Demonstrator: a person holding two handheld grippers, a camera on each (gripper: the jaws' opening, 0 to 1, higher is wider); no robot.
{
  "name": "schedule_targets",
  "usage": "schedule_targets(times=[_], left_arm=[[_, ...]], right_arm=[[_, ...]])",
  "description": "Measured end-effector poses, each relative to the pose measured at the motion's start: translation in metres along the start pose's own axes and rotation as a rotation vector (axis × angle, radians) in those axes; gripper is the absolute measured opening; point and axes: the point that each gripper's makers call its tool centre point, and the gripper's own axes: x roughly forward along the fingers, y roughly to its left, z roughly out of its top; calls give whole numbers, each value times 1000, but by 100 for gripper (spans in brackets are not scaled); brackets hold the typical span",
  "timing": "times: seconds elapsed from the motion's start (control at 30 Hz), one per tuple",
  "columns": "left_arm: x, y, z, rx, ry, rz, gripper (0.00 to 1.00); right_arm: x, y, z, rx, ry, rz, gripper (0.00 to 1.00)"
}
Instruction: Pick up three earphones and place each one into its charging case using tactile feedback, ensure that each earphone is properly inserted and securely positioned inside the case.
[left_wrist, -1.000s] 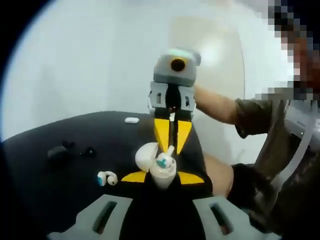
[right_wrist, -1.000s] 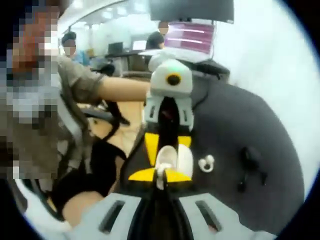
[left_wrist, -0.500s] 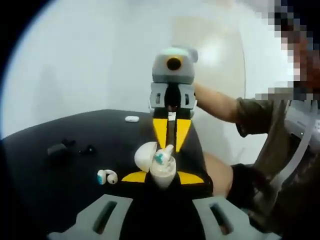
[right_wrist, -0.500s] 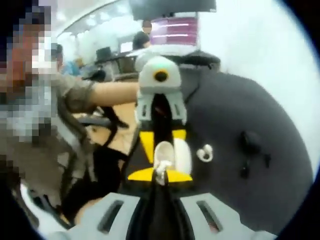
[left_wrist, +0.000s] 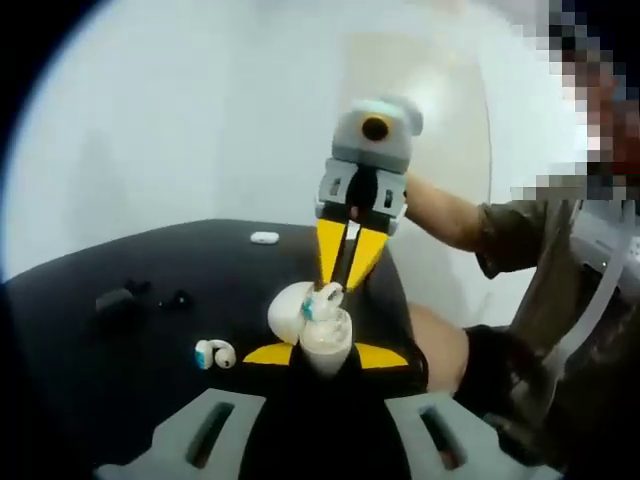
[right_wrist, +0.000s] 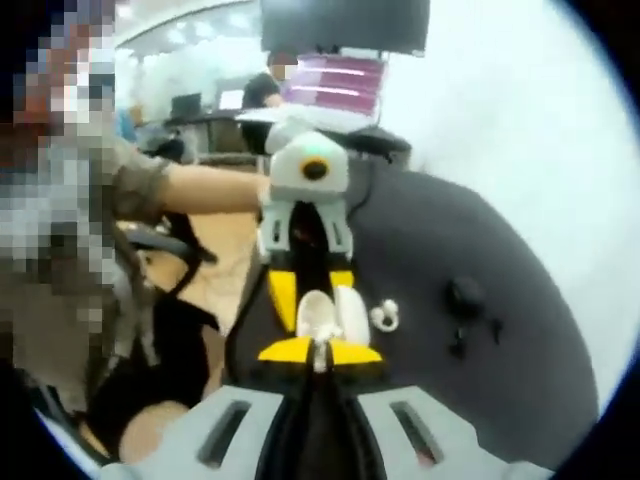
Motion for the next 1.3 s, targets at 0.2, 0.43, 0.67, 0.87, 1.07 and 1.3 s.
schedule_targets(times=[0.2, 0.43, 0.67, 0.87, 1.07, 1.3], left_arm=[[0, 1, -1, 7, 4, 5, 18], [0, 2, -2, 11, 8, 6, 18], [0, 2, -2, 16, 9, 9, 18], [0, 1, -2, 25, 11, 11, 18], [1, 2, -2, 29, 12, 14, 18], [1, 1, -2, 29, 16, 11, 18]], right_arm=[[7, 9, -6, 28, 2, -32, 6], [-4, 10, 5, 151, -114, 7, 6], [-39, -27, 16, 513, -422, -92, 6], [-20, -38, -51, 1012, -445, -115, 6], [-14, -61, -51, 1185, -546, -122, 6], [-4, -85, -38, 1252, -611, -158, 6]])
